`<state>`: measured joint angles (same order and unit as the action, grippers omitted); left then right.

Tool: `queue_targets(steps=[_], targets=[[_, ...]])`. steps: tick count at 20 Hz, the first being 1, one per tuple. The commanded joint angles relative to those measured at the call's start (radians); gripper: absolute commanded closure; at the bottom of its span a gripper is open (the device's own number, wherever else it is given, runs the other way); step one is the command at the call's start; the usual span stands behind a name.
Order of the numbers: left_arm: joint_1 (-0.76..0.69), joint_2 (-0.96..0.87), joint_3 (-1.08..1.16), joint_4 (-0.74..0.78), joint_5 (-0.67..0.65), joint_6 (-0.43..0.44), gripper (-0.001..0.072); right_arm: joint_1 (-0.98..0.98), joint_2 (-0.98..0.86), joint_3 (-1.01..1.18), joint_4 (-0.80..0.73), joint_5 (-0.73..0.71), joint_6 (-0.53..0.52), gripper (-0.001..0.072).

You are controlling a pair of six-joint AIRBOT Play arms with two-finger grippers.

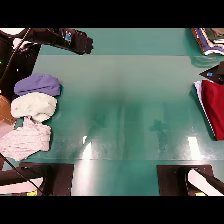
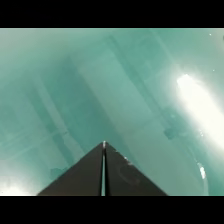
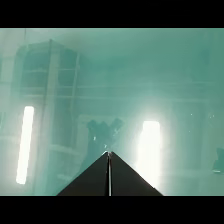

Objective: Fold the shirts.

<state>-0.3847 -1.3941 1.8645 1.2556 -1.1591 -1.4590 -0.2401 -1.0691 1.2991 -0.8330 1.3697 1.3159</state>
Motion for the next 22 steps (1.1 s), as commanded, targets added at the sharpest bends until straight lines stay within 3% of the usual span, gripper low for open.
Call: queue_targets(steps=[1,13,17,20,22], targets=[[-0.001,0.000,0.000,0.000,0.000,0.000,0.0676,0.002,0.001,0.000,0.001,-0.006,0.000,0.0699],[-0.001,0.000,0.000,-0.004,0.001,0.000,0.0677,0.002,0.001,0.000,0.000,-0.006,0.000,0.0698],[0.004,0.002,0.000,0.064,0.142,0.021,0.0677,0.002,0.001,0.000,-0.001,-0.016,0.000,0.0699],[0.122,0.000,-0.011,0.248,0.048,-0.090,0.0676,0.002,0.001,0.000,-0.002,-0.012,0.000,0.0698],[0.260,0.000,-0.060,0.257,-0.002,-0.086,0.0676,0.002,0.000,0.000,-0.007,-0.013,0.000,0.0698]])
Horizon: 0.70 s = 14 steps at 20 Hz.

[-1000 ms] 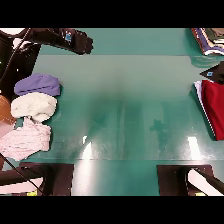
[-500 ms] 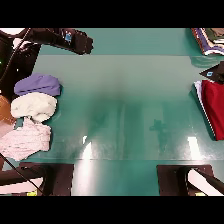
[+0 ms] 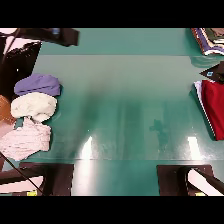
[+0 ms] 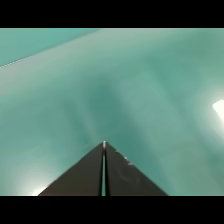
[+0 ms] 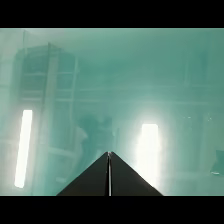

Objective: Fold the shirts.

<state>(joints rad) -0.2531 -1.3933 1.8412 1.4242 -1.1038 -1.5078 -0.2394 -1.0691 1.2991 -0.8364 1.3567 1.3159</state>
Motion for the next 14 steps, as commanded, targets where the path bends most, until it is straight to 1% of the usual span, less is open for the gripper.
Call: queue_targets(steps=[1,2,3,4,6,9,14], targets=[[0.195,-0.001,-0.080,0.088,-0.077,-0.037,0.0675,0.001,0.000,0.000,-0.004,-0.004,0.000,0.0698],[0.251,-0.001,-0.132,0.088,-0.085,-0.037,0.0546,0.001,0.000,0.000,-0.003,-0.007,0.000,0.0698],[0.303,-0.001,-0.196,0.089,-0.074,-0.040,0.0141,0.001,0.000,0.000,-0.003,-0.011,0.000,0.0699],[0.347,-0.001,-0.260,0.089,-0.051,-0.051,-0.0006,0.001,0.000,0.000,-0.003,-0.012,0.000,0.0698],[0.425,-0.001,-0.386,0.105,0.031,-0.056,0.0003,0.001,0.000,0.000,-0.003,-0.011,0.000,0.0698],[0.505,-0.019,-0.525,0.107,0.198,-0.056,0.0003,0.001,0.000,0.000,-0.003,-0.011,0.000,0.0698],[0.535,-0.166,-0.542,0.106,0.286,-0.056,0.0003,0.001,0.001,0.000,-0.003,-0.008,0.000,0.0698]])
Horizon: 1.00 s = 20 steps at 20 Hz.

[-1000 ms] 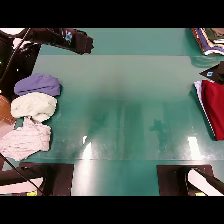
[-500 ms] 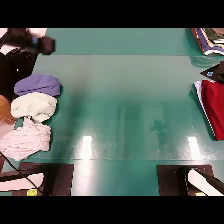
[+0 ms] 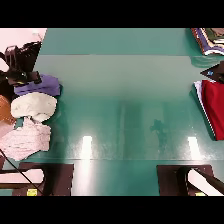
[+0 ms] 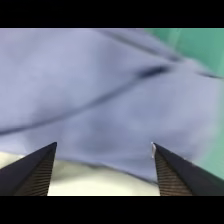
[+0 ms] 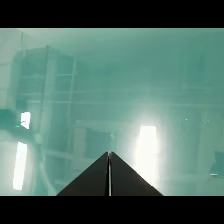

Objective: Fold the shirts.

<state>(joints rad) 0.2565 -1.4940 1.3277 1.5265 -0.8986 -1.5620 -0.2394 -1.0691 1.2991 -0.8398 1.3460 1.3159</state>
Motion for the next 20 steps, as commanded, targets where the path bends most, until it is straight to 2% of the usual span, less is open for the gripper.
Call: queue_targets(steps=[1,3,4,5,6,7,10,14,17,20], targets=[[0.026,-0.081,-0.029,0.004,0.102,-0.002,0.0003,0.001,0.001,0.000,0.000,0.007,0.000,0.0698],[0.026,-0.088,-0.025,0.003,0.129,-0.002,0.0006,0.001,0.001,0.000,0.001,0.010,0.000,0.0698],[0.026,-0.085,-0.019,0.002,0.132,-0.002,0.0125,0.001,0.001,0.000,0.001,0.009,0.000,0.0699],[0.026,-0.084,0.000,0.000,0.111,-0.002,0.0425,0.001,0.001,0.000,0.001,0.006,0.000,0.0698],[0.026,-0.084,0.025,0.000,0.088,-0.002,0.0635,0.001,0.001,0.000,0.001,0.002,0.000,0.0698],[0.026,-0.080,0.056,-0.001,0.065,-0.001,0.0676,0.001,0.001,0.000,0.002,-0.007,0.000,0.0698],[0.025,-0.001,0.137,-0.031,0.049,-0.001,0.0678,0.001,0.000,0.035,0.010,-0.028,0.000,0.0698],[-0.034,0.232,0.295,-0.045,-0.015,0.022,0.0678,0.009,0.000,0.206,0.010,-0.095,0.001,0.0698],[-0.160,0.406,0.438,-0.045,-0.107,0.043,0.0678,0.009,-0.002,0.328,0.010,-0.152,0.001,0.0698],[-0.325,0.504,0.553,-0.045,-0.161,0.043,0.0678,0.009,-0.043,0.447,0.011,-0.114,0.002,0.0699]])
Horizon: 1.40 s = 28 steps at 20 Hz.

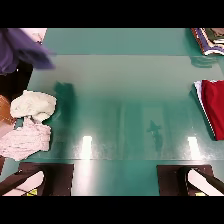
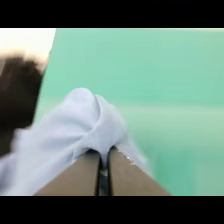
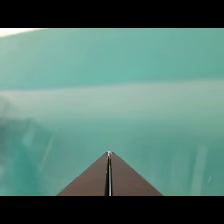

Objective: Fold the shirts.

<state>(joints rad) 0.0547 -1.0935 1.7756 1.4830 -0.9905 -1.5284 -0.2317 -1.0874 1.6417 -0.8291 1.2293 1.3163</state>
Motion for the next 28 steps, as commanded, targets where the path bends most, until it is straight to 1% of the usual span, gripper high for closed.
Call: queue_targets(steps=[1,2,4,6,7,10,12,14,15,16,17,18,20,22,24,26,28], targets=[[-0.183,0.119,0.128,-0.005,-0.096,0.009,0.0678,0.001,-0.046,0.144,0.003,0.029,0.002,0.0698],[-0.238,0.127,0.134,-0.026,-0.125,0.009,0.0678,0.001,-0.067,0.174,0.019,0.052,0.002,0.0698],[-0.337,0.113,0.119,-0.071,-0.194,-0.021,0.0678,0.001,-0.107,0.219,0.075,0.093,0.003,0.0698],[-0.438,0.080,0.058,-0.081,-0.230,-0.029,0.0678,0.002,-0.137,0.234,0.139,0.116,0.003,0.0699],[-0.481,0.059,0.012,-0.082,-0.234,-0.049,0.0678,0.002,-0.148,0.233,0.160,0.124,0.003,0.0698],[-0.584,-0.006,-0.176,-0.119,-0.203,-0.053,0.0677,0.001,-0.171,0.233,0.180,0.167,0.003,0.0698],[-0.630,-0.068,-0.296,-0.211,-0.154,-0.050,0.0676,0.001,-0.178,0.232,0.179,0.185,0.003,0.0698],[-0.662,-0.137,-0.367,-0.340,-0.135,0.011,0.0674,0.001,-0.177,0.232,0.173,0.188,0.003,0.0698],[-0.674,-0.171,-0.380,-0.379,-0.137,0.043,0.0483,0.001,-0.177,0.232,0.173,0.188,0.003,0.0698],[-0.681,-0.200,-0.384,-0.391,-0.137,0.044,0.0093,0.001,-0.177,0.232,0.173,0.188,0.003,0.0698],[-0.681,-0.216,-0.384,-0.387,-0.131,0.046,-0.0002,0.001,-0.177,0.232,0.173,0.188,0.003,0.0698],[-0.670,-0.219,-0.382,-0.365,-0.119,0.068,0.0004,0.001,-0.177,0.232,0.173,0.189,0.003,0.0698],[-0.592,-0.218,-0.338,-0.303,-0.119,0.070,0.0004,0.001,-0.177,0.232,0.173,0.189,0.003,0.0698],[-0.460,-0.219,-0.282,-0.278,-0.102,0.070,0.0004,0.001,-0.177,0.232,0.172,0.192,0.003,0.0698],[-0.320,-0.234,-0.278,-0.282,-0.041,0.070,0.0004,0.001,-0.177,0.232,0.173,0.208,0.003,0.0698],[-0.223,-0.304,-0.278,-0.288,-0.082,0.074,0.0004,0.001,-0.177,0.231,0.172,0.213,0.003,0.0698],[-0.183,-0.415,-0.278,-0.293,-0.118,0.112,0.0004,0.001,-0.177,0.231,0.172,0.220,0.003,0.0698]])
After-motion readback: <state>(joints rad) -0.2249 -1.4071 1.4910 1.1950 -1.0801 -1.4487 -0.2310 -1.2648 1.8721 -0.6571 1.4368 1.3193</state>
